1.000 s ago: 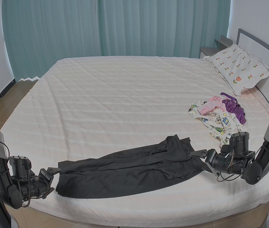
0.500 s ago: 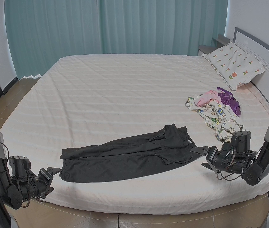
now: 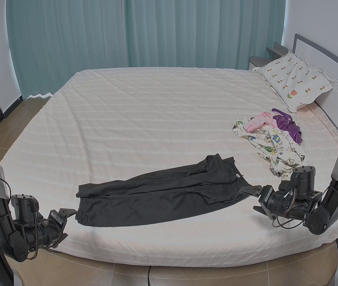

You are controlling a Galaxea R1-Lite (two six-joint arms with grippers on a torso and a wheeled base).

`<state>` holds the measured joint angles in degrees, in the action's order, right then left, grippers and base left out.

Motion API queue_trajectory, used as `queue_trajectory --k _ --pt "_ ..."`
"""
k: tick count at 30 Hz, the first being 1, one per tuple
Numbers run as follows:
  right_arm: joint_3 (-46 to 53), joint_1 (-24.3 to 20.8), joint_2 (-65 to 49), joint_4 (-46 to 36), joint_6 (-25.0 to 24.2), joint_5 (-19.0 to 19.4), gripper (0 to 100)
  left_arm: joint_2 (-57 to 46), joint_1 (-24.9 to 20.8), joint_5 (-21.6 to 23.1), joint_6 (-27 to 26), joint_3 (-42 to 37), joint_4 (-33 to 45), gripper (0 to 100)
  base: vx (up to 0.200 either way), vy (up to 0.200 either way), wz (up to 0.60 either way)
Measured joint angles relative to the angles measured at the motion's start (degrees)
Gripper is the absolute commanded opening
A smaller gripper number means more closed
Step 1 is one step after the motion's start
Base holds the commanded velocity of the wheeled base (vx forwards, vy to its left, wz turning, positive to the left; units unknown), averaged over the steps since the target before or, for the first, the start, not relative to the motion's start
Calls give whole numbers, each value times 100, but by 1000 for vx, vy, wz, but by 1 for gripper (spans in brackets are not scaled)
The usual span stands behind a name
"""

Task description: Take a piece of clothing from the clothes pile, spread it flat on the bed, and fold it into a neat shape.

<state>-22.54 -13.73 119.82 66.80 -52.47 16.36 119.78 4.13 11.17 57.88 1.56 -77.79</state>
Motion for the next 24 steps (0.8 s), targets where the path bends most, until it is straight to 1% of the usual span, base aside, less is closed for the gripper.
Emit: queue_trajectory --k 7,15,19,24 --pt "20 -2 7 11 4 -2 100 12 2 -15 6 166 4 100 0 0 0" --pt "27 -29 5 15 2 -5 100 130 77 -83 -46 1086 77 100 0 0 0" --pt "33 -49 9 17 0 0 100 358 113 -113 -372 1757 149 100 0 0 0" --pt "41 -66 35 22 6 -2 100 747 151 -230 -827 2631 666 100 0 0 0"
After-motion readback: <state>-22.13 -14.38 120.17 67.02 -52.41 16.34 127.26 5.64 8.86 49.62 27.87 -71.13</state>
